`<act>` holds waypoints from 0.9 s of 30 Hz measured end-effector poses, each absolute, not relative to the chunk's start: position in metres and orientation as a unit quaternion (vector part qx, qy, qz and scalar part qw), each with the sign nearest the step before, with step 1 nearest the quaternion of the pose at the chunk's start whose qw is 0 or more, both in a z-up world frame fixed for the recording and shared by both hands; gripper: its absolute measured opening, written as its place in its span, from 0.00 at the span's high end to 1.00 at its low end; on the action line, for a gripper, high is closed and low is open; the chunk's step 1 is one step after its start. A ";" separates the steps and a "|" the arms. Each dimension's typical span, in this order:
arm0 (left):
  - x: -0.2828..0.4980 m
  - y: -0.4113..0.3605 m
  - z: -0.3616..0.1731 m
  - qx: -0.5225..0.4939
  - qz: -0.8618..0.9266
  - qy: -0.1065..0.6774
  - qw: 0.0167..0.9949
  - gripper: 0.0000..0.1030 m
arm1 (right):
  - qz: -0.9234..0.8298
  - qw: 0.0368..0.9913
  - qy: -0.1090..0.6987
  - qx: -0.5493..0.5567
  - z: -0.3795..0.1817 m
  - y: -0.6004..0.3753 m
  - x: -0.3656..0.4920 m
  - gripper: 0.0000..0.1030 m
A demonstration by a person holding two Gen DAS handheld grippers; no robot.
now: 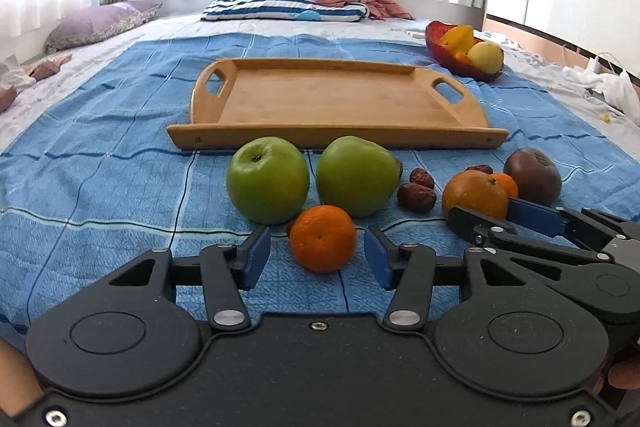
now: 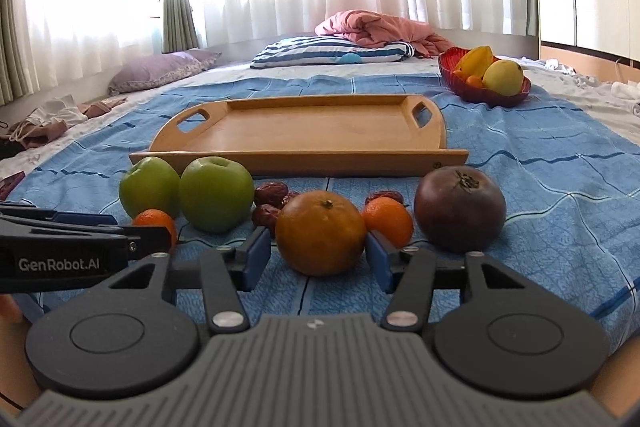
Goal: Organize fruits
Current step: 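Move left gripper around the small tangerine while right gripper surrounds the large orange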
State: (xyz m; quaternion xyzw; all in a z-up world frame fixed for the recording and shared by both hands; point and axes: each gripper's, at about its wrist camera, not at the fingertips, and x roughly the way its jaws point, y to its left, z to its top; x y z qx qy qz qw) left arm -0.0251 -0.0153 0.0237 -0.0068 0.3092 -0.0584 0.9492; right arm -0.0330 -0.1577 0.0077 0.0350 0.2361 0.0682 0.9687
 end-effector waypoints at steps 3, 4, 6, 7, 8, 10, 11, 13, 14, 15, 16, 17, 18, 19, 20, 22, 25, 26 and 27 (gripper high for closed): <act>-0.022 -0.014 0.020 -0.014 -0.060 0.315 0.947 0.51 | 0.066 0.969 0.235 0.031 0.008 -0.156 -0.032 0.43; -0.021 -0.015 0.019 -0.014 -0.060 0.316 0.947 0.51 | 0.065 0.969 0.235 0.030 0.008 -0.156 -0.031 0.43; -0.019 -0.016 0.017 -0.012 -0.062 0.318 0.946 0.52 | 0.062 0.969 0.237 0.029 0.008 -0.155 -0.029 0.43; -0.018 -0.016 0.016 -0.012 -0.064 0.318 0.946 0.53 | 0.061 0.969 0.239 0.031 0.007 -0.156 -0.027 0.43; -0.017 -0.016 0.016 -0.012 -0.066 0.319 0.946 0.55 | 0.061 0.968 0.239 0.033 0.007 -0.156 -0.027 0.43; -0.015 -0.017 0.014 -0.013 -0.069 0.320 0.945 0.59 | 0.059 0.969 0.238 0.032 0.006 -0.155 -0.025 0.43; -0.014 -0.017 0.013 -0.014 -0.068 0.321 0.944 0.62 | 0.059 0.969 0.238 0.030 0.006 -0.155 -0.023 0.43; -0.013 -0.017 0.012 -0.011 -0.065 0.320 0.945 0.64 | 0.057 0.969 0.237 0.027 0.006 -0.154 -0.021 0.42; -0.013 -0.018 0.012 -0.011 -0.064 0.318 0.946 0.64 | 0.057 0.969 0.237 0.026 0.006 -0.153 -0.021 0.42; -0.014 -0.018 0.012 -0.011 -0.060 0.316 0.947 0.64 | 0.057 0.970 0.237 0.025 0.006 -0.153 -0.020 0.42; -0.014 -0.019 0.013 -0.007 -0.056 0.313 0.948 0.64 | 0.057 0.970 0.237 0.024 0.006 -0.153 -0.019 0.42; -0.015 -0.020 0.013 0.000 -0.052 0.310 0.949 0.64 | 0.057 0.970 0.237 0.023 0.005 -0.153 -0.019 0.42; -0.016 -0.022 0.013 0.007 -0.050 0.306 0.951 0.64 | 0.057 0.970 0.237 0.021 0.005 -0.153 -0.018 0.42; -0.016 -0.023 0.013 0.010 -0.050 0.304 0.951 0.64 | 0.057 0.970 0.237 0.019 0.005 -0.153 -0.017 0.42; -0.016 -0.023 0.014 0.011 -0.051 0.303 0.952 0.65 | 0.058 0.970 0.237 0.015 0.005 -0.153 -0.016 0.42; -0.017 -0.023 0.015 0.008 -0.054 0.302 0.952 0.65 | 0.059 0.970 0.236 0.009 0.004 -0.152 -0.014 0.42; -0.018 -0.023 0.017 0.008 -0.055 0.298 0.953 0.65 | 0.060 0.970 0.234 0.000 0.004 -0.150 -0.011 0.42; -0.019 -0.023 0.018 0.009 -0.055 0.296 0.953 0.65 | 0.059 0.971 0.233 -0.001 0.004 -0.149 -0.010 0.46; -0.020 -0.023 0.019 0.010 -0.055 0.295 0.954 0.65 | 0.057 0.971 0.233 -0.001 0.004 -0.149 -0.010 0.46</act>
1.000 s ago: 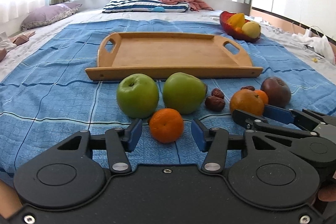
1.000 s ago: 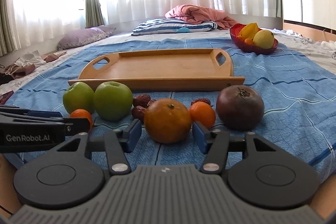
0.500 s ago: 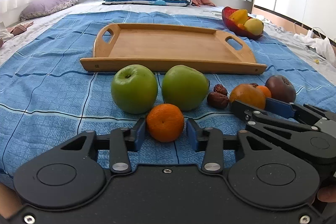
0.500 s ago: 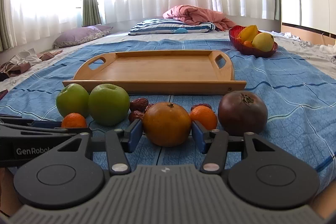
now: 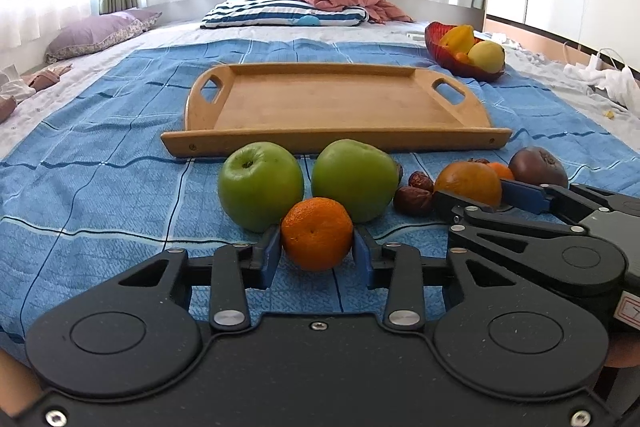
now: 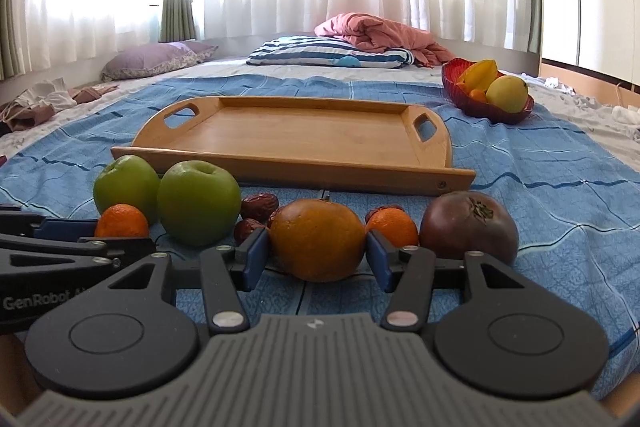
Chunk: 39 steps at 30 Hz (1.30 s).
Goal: Organize fruits
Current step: 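Move left gripper around the small tangerine while right gripper surrounds the large orange, then close left gripper on the tangerine while right gripper closes on the orange, lift both, then carry the tangerine in left gripper while right gripper carries the orange over the tray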
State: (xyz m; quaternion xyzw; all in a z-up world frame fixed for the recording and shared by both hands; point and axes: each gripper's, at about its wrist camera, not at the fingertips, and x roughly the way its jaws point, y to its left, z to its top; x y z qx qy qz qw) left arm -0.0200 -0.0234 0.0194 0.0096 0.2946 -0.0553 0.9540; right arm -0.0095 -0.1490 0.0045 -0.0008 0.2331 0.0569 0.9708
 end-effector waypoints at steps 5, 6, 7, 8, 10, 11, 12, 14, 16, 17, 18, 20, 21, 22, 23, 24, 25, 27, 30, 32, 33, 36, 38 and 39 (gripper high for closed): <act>-0.024 -0.023 0.026 0.011 -0.055 0.287 0.956 0.65 | 0.057 0.971 0.232 0.012 0.006 -0.153 -0.012 0.47; -0.026 -0.023 0.027 0.011 -0.055 0.284 0.957 0.65 | 0.058 0.971 0.232 0.016 0.006 -0.154 -0.013 0.47; -0.027 -0.023 0.029 0.012 -0.056 0.282 0.958 0.65 | 0.060 0.971 0.232 0.019 0.007 -0.155 -0.015 0.47; -0.028 -0.023 0.030 0.011 -0.056 0.280 0.958 0.65 | 0.063 0.971 0.231 0.023 0.008 -0.156 -0.017 0.47; -0.029 -0.023 0.033 0.012 -0.058 0.277 0.959 0.65 | 0.068 0.971 0.229 0.026 0.009 -0.157 -0.020 0.47; -0.029 -0.023 0.034 0.012 -0.058 0.275 0.959 0.65 | 0.069 0.971 0.227 0.027 0.010 -0.157 -0.021 0.47; -0.030 -0.023 0.036 0.012 -0.059 0.273 0.960 0.65 | 0.070 0.971 0.225 0.028 0.011 -0.158 -0.023 0.47; -0.030 -0.023 0.039 0.010 -0.060 0.272 0.960 0.65 | 0.071 0.972 0.222 0.032 0.013 -0.158 -0.025 0.47; -0.030 -0.021 0.043 0.003 -0.065 0.269 0.961 0.65 | 0.072 0.973 0.217 0.037 0.016 -0.160 -0.028 0.47; -0.030 -0.020 0.046 0.001 -0.066 0.266 0.962 0.65 | 0.071 0.973 0.214 0.039 0.018 -0.160 -0.028 0.47; -0.030 -0.019 0.050 0.000 -0.066 0.260 0.963 0.65 | 0.071 0.974 0.212 0.040 0.020 -0.161 -0.029 0.47; -0.029 -0.018 0.056 0.000 -0.066 0.249 0.966 0.65 | 0.070 0.975 0.205 0.041 0.024 -0.163 -0.030 0.47; -0.028 -0.017 0.060 -0.001 -0.067 0.245 0.967 0.65 | 0.070 0.976 0.202 0.041 0.026 -0.163 -0.030 0.47; -0.026 -0.016 0.063 -0.003 -0.068 0.242 0.968 0.65 | 0.069 0.977 0.199 0.042 0.028 -0.164 -0.030 0.47; -0.023 -0.014 0.066 -0.003 -0.068 0.239 0.969 0.65 | 0.068 0.977 0.197 0.044 0.030 -0.165 -0.029 0.47; -0.021 -0.014 0.069 -0.001 -0.067 0.236 0.970 0.65 | 0.067 0.977 0.196 0.047 0.031 -0.166 -0.028 0.47; -0.019 -0.013 0.072 0.002 -0.067 0.232 0.970 0.65 | 0.066 0.977 0.195 0.049 0.033 -0.167 -0.027 0.47; -0.013 -0.010 0.078 0.002 -0.071 0.229 0.971 0.65 | 0.063 0.978 0.192 0.053 0.036 -0.169 -0.024 0.47; 0.000 -0.003 0.087 -0.005 -0.081 0.229 0.970 0.65 | 0.061 0.978 0.190 0.058 0.042 -0.174 -0.018 0.47; 0.010 0.001 0.094 -0.008 -0.083 0.230 0.970 0.65 | 0.062 0.977 0.192 0.065 0.049 -0.178 -0.011 0.47; 0.015 0.003 0.097 -0.010 -0.085 0.231 0.969 0.65 | 0.062 0.977 0.193 0.069 0.052 -0.180 -0.006 0.47; 0.033 0.011 0.108 -0.021 -0.092 0.237 0.967 0.65 | 0.067 0.975 0.195 0.079 0.065 -0.188 0.008 0.47; 0.046 0.016 0.115 -0.024 -0.092 0.240 0.966 0.65 | 0.069 0.975 0.194 0.081 0.074 -0.192 0.018 0.47; 0.053 0.018 0.119 -0.023 -0.090 0.241 0.966 0.65 | 0.069 0.975 0.193 0.079 0.079 -0.194 0.024 0.47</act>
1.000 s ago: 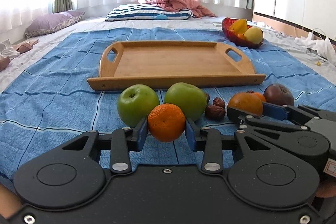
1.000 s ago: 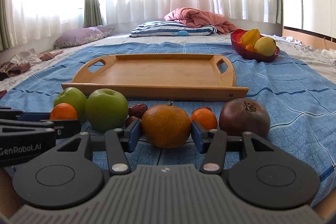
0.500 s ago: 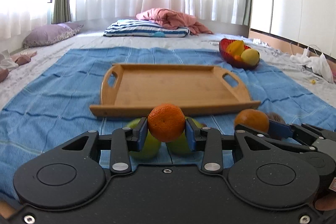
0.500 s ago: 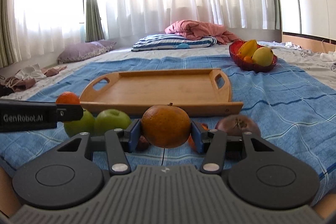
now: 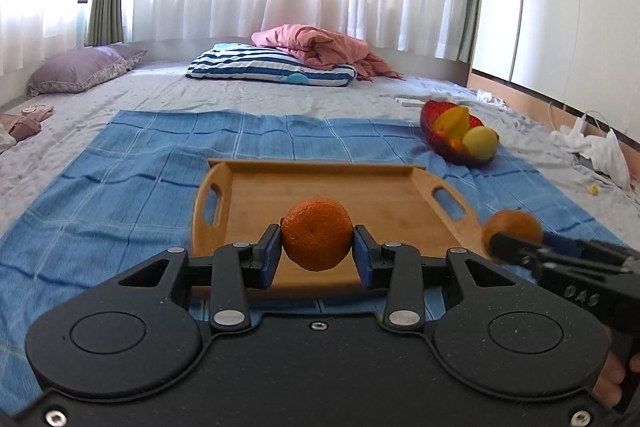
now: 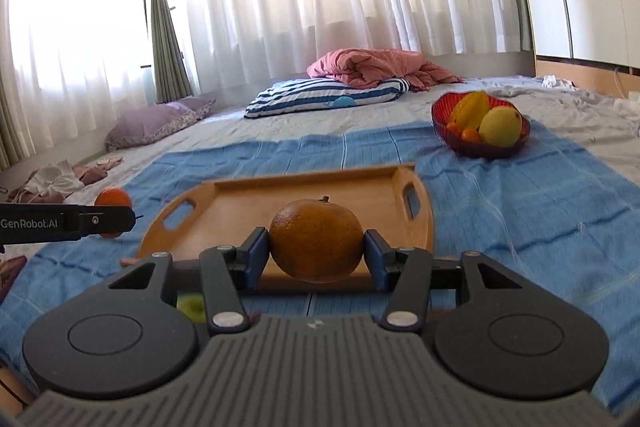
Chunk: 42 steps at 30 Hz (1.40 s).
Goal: Organize fruits
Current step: 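Carry the tangerine in left gripper while right gripper carries the orange over the tray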
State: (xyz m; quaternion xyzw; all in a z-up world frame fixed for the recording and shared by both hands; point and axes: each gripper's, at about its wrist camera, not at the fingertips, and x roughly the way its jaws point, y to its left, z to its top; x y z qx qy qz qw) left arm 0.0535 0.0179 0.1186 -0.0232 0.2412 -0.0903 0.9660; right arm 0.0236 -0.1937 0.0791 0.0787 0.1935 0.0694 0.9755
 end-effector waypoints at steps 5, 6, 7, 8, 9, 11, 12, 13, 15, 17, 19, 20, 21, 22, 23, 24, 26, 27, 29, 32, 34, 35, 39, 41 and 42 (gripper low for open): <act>0.088 0.023 0.135 -0.027 -0.091 0.249 0.964 0.65 | 0.070 0.975 0.197 0.075 0.103 -0.204 0.052 0.46; 0.095 0.024 0.138 -0.030 -0.093 0.253 0.963 0.65 | 0.071 0.975 0.199 0.076 0.108 -0.205 0.058 0.46; 0.103 0.025 0.141 -0.034 -0.095 0.257 0.961 0.65 | 0.072 0.974 0.200 0.075 0.112 -0.207 0.064 0.46; 0.111 0.026 0.143 -0.037 -0.096 0.261 0.960 0.65 | 0.070 0.974 0.202 0.072 0.115 -0.208 0.070 0.46; 0.119 0.027 0.145 -0.040 -0.097 0.266 0.958 0.65 | 0.068 0.974 0.204 0.070 0.119 -0.209 0.076 0.46; 0.137 0.026 0.149 -0.044 -0.097 0.275 0.955 0.65 | 0.065 0.973 0.209 0.069 0.125 -0.212 0.091 0.46; 0.148 0.025 0.151 -0.045 -0.097 0.282 0.954 0.65 | 0.064 0.972 0.215 0.068 0.127 -0.214 0.099 0.46; 0.158 0.023 0.152 -0.046 -0.095 0.288 0.952 0.65 | 0.063 0.971 0.222 0.069 0.129 -0.215 0.109 0.46; 0.179 0.023 0.153 -0.054 -0.092 0.307 0.946 0.65 | 0.063 0.966 0.241 0.076 0.133 -0.220 0.130 0.46; 0.198 0.022 0.150 -0.056 -0.084 0.322 0.941 0.65 | 0.066 0.960 0.259 0.086 0.134 -0.224 0.150 0.46; 0.214 0.022 0.146 -0.051 -0.075 0.332 0.939 0.65 | 0.072 0.954 0.278 0.087 0.132 -0.226 0.171 0.46; 0.222 0.022 0.143 -0.049 -0.069 0.338 0.937 0.65 | 0.072 0.951 0.288 0.087 0.131 -0.227 0.182 0.46; 0.230 0.023 0.139 -0.049 -0.065 0.347 0.934 0.65 | 0.070 0.948 0.296 0.087 0.129 -0.227 0.190 0.46; 0.235 0.022 0.135 -0.048 -0.064 0.353 0.932 0.65 | 0.068 0.946 0.305 0.088 0.126 -0.227 0.198 0.46; 0.241 0.022 0.130 -0.049 -0.064 0.359 0.930 0.65 | 0.065 0.943 0.313 0.089 0.124 -0.228 0.206 0.46; 0.248 0.022 0.125 -0.051 -0.065 0.366 0.927 0.65 | 0.064 0.941 0.319 0.089 0.121 -0.228 0.214 0.46; 0.260 0.023 0.115 -0.056 -0.067 0.381 0.920 0.65 | 0.060 0.939 0.328 0.081 0.115 -0.224 0.227 0.46; 0.266 0.024 0.110 -0.060 -0.068 0.387 0.918 0.65 | 0.057 0.938 0.334 0.079 0.112 -0.223 0.234 0.46; 0.277 0.025 0.102 -0.065 -0.065 0.394 0.914 0.65 | 0.050 0.933 0.348 0.071 0.103 -0.219 0.248 0.46; 0.292 0.024 0.092 -0.055 -0.056 0.400 0.913 0.65 | 0.039 0.929 0.363 0.053 0.090 -0.214 0.265 0.46; 0.301 0.022 0.086 -0.042 -0.053 0.402 0.913 0.65 | 0.031 0.927 0.371 0.048 0.083 -0.213 0.274 0.46; 0.305 0.022 0.084 -0.040 -0.053 0.403 0.913 0.65 | 0.028 0.926 0.374 0.046 0.079 -0.213 0.278 0.46; 0.322 0.029 0.075 -0.068 -0.061 0.411 0.907 0.65 | 0.019 0.924 0.379 0.044 0.067 -0.213 0.294 0.46; 0.332 0.032 0.071 -0.071 -0.051 0.418 0.904 0.65 | 0.016 0.926 0.375 0.046 0.063 -0.214 0.298 0.46; 0.336 0.032 0.069 -0.066 -0.045 0.418 0.905 0.65 | 0.015 0.926 0.374 0.049 0.061 -0.215 0.301 0.46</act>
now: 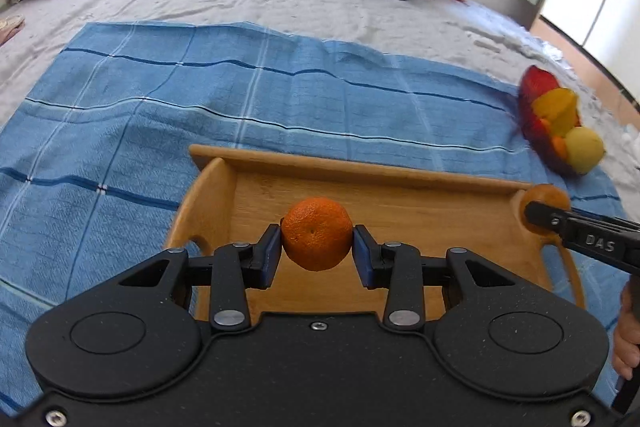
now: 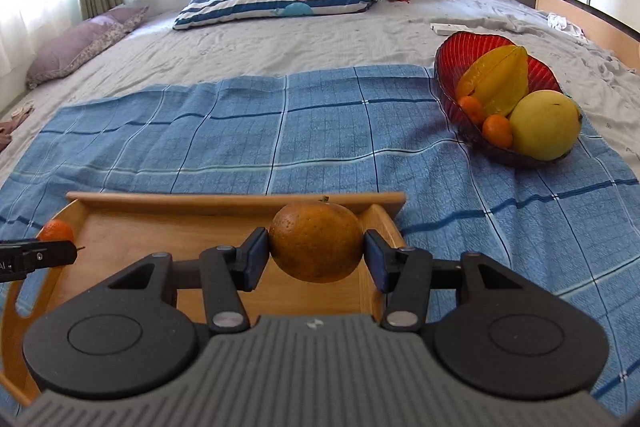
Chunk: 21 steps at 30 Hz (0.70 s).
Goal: Organize fruits
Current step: 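Carry the tangerine in left gripper while right gripper carries the orange over the tray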
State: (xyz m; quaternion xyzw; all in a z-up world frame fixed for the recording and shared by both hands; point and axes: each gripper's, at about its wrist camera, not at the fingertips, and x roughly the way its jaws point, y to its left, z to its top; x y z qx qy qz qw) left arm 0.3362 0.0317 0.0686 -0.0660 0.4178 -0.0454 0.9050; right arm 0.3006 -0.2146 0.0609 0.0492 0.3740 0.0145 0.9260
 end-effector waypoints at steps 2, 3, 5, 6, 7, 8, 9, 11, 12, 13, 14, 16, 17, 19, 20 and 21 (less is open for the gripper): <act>0.343 0.032 0.065 -0.056 -0.035 0.420 0.905 0.65 | 0.013 0.925 0.375 0.058 0.057 -0.216 0.307 0.46; 0.347 0.032 0.063 -0.054 -0.033 0.420 0.905 0.65 | 0.010 0.924 0.376 0.062 0.054 -0.217 0.310 0.46; 0.354 0.034 0.060 -0.056 -0.031 0.422 0.904 0.65 | 0.002 0.925 0.376 0.063 0.050 -0.217 0.315 0.46; 0.358 0.035 0.058 -0.057 -0.030 0.423 0.904 0.65 | -0.001 0.925 0.374 0.063 0.048 -0.217 0.317 0.46; 0.361 0.036 0.057 -0.057 -0.029 0.424 0.903 0.65 | -0.003 0.926 0.372 0.063 0.046 -0.217 0.318 0.46; 0.364 0.037 0.055 -0.058 -0.027 0.425 0.903 0.65 | -0.004 0.927 0.370 0.065 0.044 -0.217 0.320 0.46; 0.367 0.038 0.053 -0.058 -0.025 0.426 0.903 0.65 | -0.005 0.927 0.368 0.066 0.042 -0.217 0.321 0.46; 0.372 0.038 0.049 -0.059 -0.024 0.427 0.902 0.65 | -0.006 0.929 0.365 0.062 0.040 -0.215 0.322 0.46; 0.373 0.039 0.047 -0.061 -0.023 0.428 0.901 0.65 | -0.006 0.930 0.363 0.060 0.039 -0.214 0.323 0.46; 0.375 0.039 0.045 -0.061 -0.023 0.429 0.901 0.65 | -0.004 0.931 0.361 0.059 0.038 -0.212 0.324 0.46; 0.376 0.039 0.043 -0.060 -0.023 0.429 0.901 0.65 | -0.002 0.931 0.359 0.059 0.037 -0.212 0.325 0.46; 0.378 0.037 0.040 -0.054 -0.021 0.428 0.902 0.65 | 0.000 0.932 0.357 0.059 0.035 -0.210 0.326 0.46; 0.379 0.036 0.039 -0.051 -0.020 0.428 0.902 0.65 | 0.000 0.932 0.357 0.059 0.034 -0.209 0.327 0.46; 0.381 0.034 0.037 -0.048 -0.020 0.428 0.902 0.65 | 0.001 0.933 0.356 0.057 0.032 -0.208 0.328 0.46; 0.382 0.034 0.035 -0.048 -0.021 0.429 0.902 0.65 | 0.001 0.933 0.356 0.055 0.031 -0.208 0.329 0.46; 0.382 0.033 0.034 -0.047 -0.022 0.428 0.902 0.65 | 0.001 0.933 0.357 0.053 0.030 -0.207 0.329 0.46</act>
